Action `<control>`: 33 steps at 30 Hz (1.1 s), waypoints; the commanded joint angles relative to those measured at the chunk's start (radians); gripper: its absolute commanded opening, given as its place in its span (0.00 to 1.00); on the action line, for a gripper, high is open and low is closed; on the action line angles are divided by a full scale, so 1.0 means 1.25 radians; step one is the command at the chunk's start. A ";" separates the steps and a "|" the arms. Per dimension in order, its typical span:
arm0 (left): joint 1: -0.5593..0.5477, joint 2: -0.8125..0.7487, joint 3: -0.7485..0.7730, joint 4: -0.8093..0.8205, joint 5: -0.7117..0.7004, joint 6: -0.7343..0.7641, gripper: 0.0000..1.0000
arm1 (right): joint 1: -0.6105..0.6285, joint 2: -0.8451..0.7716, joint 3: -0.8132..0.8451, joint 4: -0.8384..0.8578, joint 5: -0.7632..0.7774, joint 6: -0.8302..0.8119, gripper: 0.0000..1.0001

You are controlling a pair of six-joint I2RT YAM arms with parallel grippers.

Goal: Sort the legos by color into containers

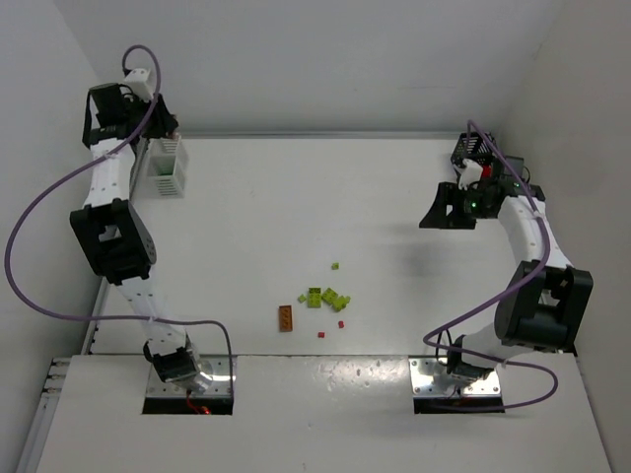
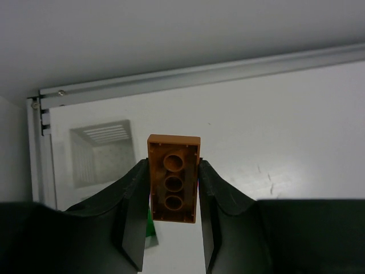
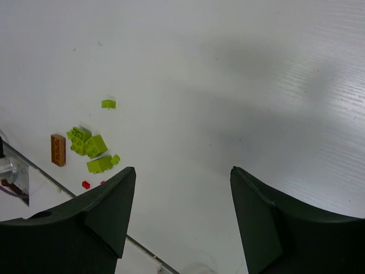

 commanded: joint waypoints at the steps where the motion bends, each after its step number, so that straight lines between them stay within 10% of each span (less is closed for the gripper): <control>1: 0.027 0.035 0.049 0.131 0.032 -0.142 0.06 | 0.005 -0.020 -0.001 0.024 -0.029 0.008 0.68; 33: 0.068 0.241 0.141 0.236 -0.130 -0.188 0.16 | 0.005 0.011 0.000 0.024 -0.022 0.015 0.68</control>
